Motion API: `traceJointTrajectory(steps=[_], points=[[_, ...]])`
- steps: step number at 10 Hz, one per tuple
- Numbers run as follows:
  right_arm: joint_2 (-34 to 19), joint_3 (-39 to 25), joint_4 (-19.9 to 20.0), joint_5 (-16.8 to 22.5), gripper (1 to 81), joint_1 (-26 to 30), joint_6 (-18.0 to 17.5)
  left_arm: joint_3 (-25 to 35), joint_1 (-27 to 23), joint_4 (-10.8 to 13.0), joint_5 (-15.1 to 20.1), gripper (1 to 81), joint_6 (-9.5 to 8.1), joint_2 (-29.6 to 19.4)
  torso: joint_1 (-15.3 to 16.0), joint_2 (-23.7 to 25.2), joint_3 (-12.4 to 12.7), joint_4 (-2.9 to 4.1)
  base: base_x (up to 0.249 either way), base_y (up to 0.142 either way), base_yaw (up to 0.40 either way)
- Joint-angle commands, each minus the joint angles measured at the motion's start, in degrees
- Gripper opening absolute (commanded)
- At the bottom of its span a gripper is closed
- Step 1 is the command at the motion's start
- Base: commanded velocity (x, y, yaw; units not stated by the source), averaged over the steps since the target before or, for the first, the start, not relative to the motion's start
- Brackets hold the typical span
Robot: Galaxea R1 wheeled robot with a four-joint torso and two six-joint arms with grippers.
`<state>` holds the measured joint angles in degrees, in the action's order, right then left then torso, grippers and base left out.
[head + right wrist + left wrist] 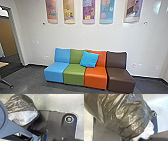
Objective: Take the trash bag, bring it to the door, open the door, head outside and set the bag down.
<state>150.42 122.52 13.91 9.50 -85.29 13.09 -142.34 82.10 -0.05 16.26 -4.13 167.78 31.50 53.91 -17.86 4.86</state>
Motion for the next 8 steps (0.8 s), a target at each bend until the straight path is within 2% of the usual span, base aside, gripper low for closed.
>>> traceJointTrajectory(steps=[1,6,7,8], points=[[1.0,2.1,-0.8,3.7,81.1,3.0,0.4,0.5,-3.9,0.6,3.6,1.0,0.35,0.3,-3.6,-5.6,0.0,0.00,0.000,0.000,0.000],[3.2,5.4,-1.1,3.7,81.1,2.9,0.4,0.0,-2.8,1.3,3.6,1.0,0.53,0.1,-10.2,-15.8,0.1,0.00,0.000,0.000,0.000],[3.4,5.9,-1.1,3.7,81.1,2.8,0.4,0.0,-2.5,1.3,3.6,1.0,0.53,0.1,-15.0,-23.2,0.1,0.00,0.000,0.000,0.000],[3.9,6.7,-1.1,3.7,81.1,2.7,0.4,0.0,-2.3,1.4,3.6,1.0,0.61,0.0,-12.8,-19.9,0.1,0.00,0.000,0.000,0.000]])
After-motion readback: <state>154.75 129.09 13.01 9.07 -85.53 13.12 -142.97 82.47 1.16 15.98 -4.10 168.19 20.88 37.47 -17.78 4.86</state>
